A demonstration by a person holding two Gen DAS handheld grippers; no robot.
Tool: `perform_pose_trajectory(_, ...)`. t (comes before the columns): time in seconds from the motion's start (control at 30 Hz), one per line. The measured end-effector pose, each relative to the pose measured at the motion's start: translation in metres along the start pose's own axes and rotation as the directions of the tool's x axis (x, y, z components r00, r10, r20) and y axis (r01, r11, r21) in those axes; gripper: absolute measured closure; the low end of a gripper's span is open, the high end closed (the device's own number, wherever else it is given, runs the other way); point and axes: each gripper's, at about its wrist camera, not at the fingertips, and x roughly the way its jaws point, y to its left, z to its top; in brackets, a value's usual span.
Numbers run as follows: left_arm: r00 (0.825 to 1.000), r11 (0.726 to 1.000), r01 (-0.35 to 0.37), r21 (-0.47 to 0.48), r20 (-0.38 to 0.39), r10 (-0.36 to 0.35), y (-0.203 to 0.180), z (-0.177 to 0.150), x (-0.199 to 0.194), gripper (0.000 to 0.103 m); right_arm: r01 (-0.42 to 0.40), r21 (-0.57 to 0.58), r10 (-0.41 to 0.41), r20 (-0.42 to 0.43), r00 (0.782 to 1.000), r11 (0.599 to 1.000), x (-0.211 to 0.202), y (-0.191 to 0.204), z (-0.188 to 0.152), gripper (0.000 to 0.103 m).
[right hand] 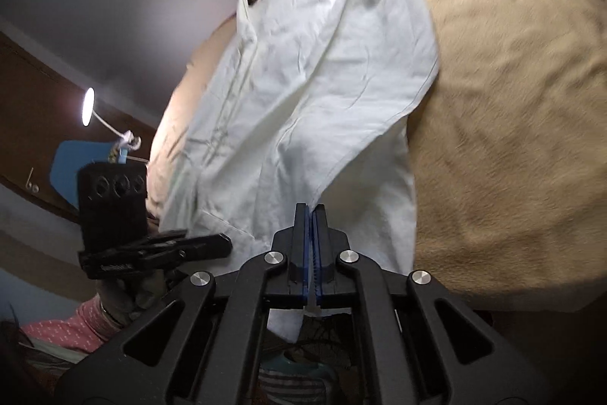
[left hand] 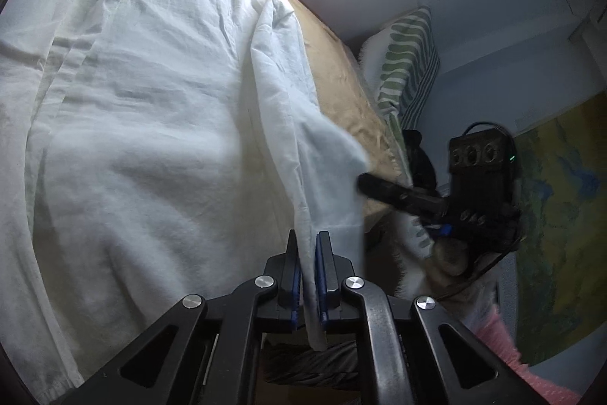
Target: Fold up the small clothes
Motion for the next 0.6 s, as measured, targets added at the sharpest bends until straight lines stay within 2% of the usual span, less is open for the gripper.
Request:
perform_pose_trajectory(0.1,0.995,0.993,-0.098,0.071,-0.031,0.1,-0.005,-0.008,0.013,0.099,0.048,0.003,-0.048,-0.032,0.998,0.999,0.004,-0.007,-0.005,0.1)
perform_pose_trajectory(0.13,0.991,0.986,-0.131,0.103,-0.026,0.135,-0.009,-0.011,0.014,0.094,0.062,0.0,-0.062,-0.044,0.997,0.998,0.009,-0.007,-0.006,0.1)
perform_pose_trajectory(0.2,0.985,0.974,-0.172,0.148,0.001,0.174,-0.019,-0.016,0.008,0.086,0.092,-0.016,-0.093,-0.057,0.994,0.996,0.011,-0.008,-0.013,0.099)
perform_pose_trajectory(0.23,0.98,0.964,-0.2,0.175,0.029,0.198,-0.025,-0.019,0.003,0.077,0.088,-0.014,-0.088,-0.057,0.994,0.996,0.007,-0.009,-0.014,0.098)
perform_pose_trajectory(0.27,0.973,0.951,-0.231,0.204,0.065,0.222,-0.031,-0.023,-0.005,0.075,0.076,-0.006,-0.077,-0.048,0.996,0.997,0.001,-0.011,-0.016,0.096)
perform_pose_trajectory(0.33,0.958,0.921,-0.282,0.267,0.136,0.254,-0.047,-0.031,-0.018,0.074,0.053,0.004,-0.053,0.002,0.999,0.999,-0.018,-0.014,-0.022,0.09)
perform_pose_trajectory(0.37,0.951,0.908,-0.301,0.293,0.163,0.263,-0.054,-0.034,-0.022,0.074,0.045,0.007,-0.045,0.03,0.999,0.999,-0.028,-0.015,-0.026,0.08)
perform_pose_trajectory(0.4,0.943,0.889,-0.32,0.327,0.195,0.268,-0.063,-0.039,-0.025,0.074,0.036,0.014,-0.037,0.068,0.997,0.999,-0.039,-0.016,-0.03,0.066)
perform_pose_trajectory(0.43,0.937,0.871,-0.337,0.359,0.218,0.273,-0.071,-0.043,-0.025,0.074,0.028,0.027,-0.031,0.109,0.994,0.999,-0.049,-0.018,-0.035,0.06)
perform_pose_trajectory(0.5,0.927,0.825,-0.366,0.431,0.246,0.283,-0.084,-0.051,-0.018,0.071,0.019,0.052,-0.028,0.176,0.984,0.998,-0.069,-0.019,-0.044,0.057)
perform_pose_trajectory(0.6,0.937,0.793,-0.346,0.5,0.217,0.272,-0.1,-0.057,0.007,0.065,0.034,0.069,-0.052,0.282,0.958,0.997,-0.104,-0.021,-0.055,0.057)
